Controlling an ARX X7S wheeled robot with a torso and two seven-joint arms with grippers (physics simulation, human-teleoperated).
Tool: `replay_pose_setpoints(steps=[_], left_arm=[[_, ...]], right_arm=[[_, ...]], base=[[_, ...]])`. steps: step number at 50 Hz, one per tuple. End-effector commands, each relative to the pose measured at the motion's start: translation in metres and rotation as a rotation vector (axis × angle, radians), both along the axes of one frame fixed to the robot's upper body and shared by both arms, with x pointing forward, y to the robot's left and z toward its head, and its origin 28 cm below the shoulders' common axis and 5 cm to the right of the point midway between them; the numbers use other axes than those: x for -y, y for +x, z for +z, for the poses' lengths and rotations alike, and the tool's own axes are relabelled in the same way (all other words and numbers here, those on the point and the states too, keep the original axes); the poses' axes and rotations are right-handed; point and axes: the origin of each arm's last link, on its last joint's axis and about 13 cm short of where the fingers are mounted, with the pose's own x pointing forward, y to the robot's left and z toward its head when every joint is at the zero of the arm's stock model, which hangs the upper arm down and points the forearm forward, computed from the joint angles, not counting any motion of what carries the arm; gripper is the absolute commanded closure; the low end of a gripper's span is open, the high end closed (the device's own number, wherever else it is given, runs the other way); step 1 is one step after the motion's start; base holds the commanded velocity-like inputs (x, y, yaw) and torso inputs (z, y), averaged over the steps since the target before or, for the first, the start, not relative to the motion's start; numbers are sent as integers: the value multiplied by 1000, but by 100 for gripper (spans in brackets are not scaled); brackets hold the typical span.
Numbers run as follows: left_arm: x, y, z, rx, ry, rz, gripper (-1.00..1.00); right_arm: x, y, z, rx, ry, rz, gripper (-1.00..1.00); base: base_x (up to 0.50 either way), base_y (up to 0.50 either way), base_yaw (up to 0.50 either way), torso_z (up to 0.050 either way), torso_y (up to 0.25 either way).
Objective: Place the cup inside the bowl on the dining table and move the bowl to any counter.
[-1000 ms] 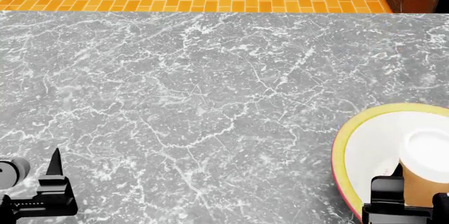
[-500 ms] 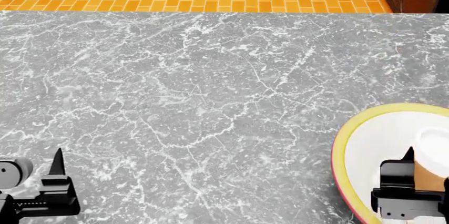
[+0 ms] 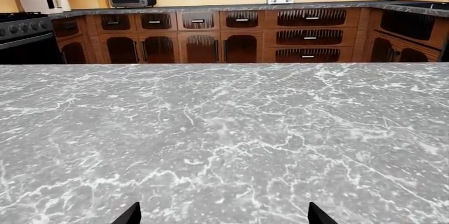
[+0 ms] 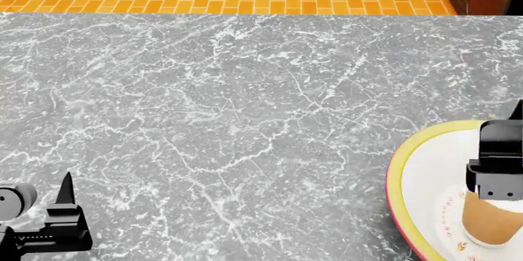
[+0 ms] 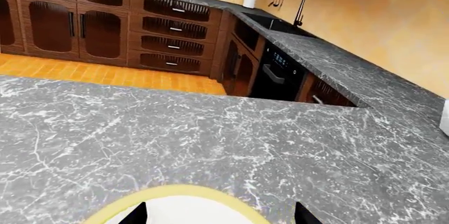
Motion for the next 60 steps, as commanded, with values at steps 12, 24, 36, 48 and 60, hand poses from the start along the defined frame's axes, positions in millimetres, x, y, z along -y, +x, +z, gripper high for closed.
replay_pose_setpoints(steps=[12,24,36,48,60], left_arm=[[-2,-1,-4,2,-14,1,-100],[-3,-1,-4,2,-21,1,-100],[-2,0,-5,1,-21,0,-100],[-3,-1,-6,-1,-19,-1,-100],[-4,-1,-7,-2,-23,-2,-100]], right_arm=[[57,-93,18,86,134,-313,-100],[72,-109,-9,28,488,-307,-100],[82,-106,-33,-9,610,-311,-100],[79,-91,-48,-117,622,-236,-100],[71,-77,-56,-160,642,-167,-100]], base=[[0,0,0,0,0],[0,0,0,0,0],[0,0,0,0,0],[0,0,0,0,0],[0,0,0,0,0]])
